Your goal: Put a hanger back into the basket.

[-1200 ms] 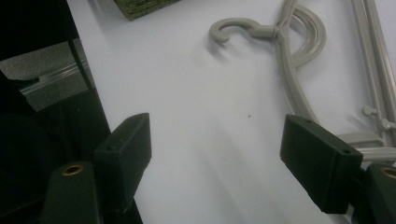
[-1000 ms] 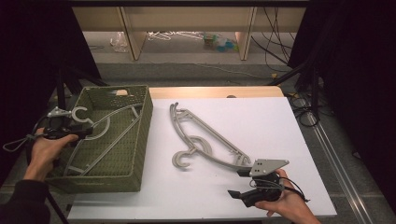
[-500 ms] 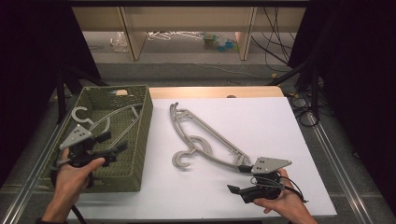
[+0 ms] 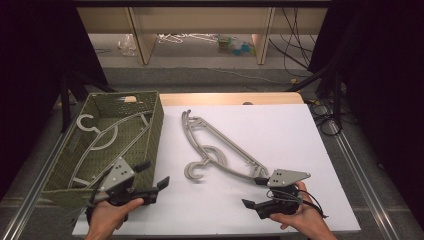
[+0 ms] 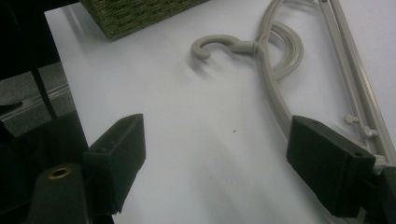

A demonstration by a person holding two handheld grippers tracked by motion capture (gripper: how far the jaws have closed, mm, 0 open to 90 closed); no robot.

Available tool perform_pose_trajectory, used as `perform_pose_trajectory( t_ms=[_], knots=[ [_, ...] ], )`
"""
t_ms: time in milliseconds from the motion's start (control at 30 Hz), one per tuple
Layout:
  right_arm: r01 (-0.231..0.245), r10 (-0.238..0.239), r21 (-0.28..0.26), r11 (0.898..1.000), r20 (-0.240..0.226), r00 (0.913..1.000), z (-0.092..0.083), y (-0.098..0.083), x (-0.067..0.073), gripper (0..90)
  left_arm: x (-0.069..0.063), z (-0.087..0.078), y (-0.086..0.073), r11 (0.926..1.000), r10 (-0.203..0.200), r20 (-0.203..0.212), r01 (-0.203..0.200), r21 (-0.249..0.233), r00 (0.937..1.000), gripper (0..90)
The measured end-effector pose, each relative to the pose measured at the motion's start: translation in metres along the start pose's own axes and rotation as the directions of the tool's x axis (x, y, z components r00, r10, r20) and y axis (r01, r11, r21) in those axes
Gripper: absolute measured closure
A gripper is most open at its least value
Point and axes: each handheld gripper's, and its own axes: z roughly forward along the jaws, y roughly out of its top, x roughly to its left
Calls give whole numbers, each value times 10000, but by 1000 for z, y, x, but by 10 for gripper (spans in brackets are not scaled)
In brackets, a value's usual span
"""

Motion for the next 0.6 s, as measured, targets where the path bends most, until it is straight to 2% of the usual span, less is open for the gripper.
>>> perform_pose_trajectory(
  t_ms=[100, 200, 267, 333, 433, 600],
  knots=[
    [83, -83, 12, 10000, 23, 10000, 1, -1, -1, 208, -15, 5, -11, 9996, -165, 192, 160, 244, 9997, 186],
    [79, -79, 48, 10000, 15, 10000, 1, -1, -1, 208, -23, 8, -20, 9996, -20, 418, 8, 291, 9991, 186],
    [23, -24, 64, 10000, 48, 10000, 1, 0, -1, 209, -26, 10, -24, 9993, -165, 569, 146, 341, 9982, 182],
    [49, -50, 71, 10000, 69, 10000, 1, 0, -1, 210, -26, 10, -26, 9990, -57, 523, 34, 438, 9986, 180],
    [126, -128, 130, 9998, 154, 9998, 5, 1, -2, 213, -25, 11, -26, 9995, -13, 535, -3, 303, 9986, 180],
    [433, -448, 307, 9986, 516, 9977, 18, 8, -9, 236, -24, 10, -27, 9997, 71, 541, -84, 225, 9985, 179]
  ],
)
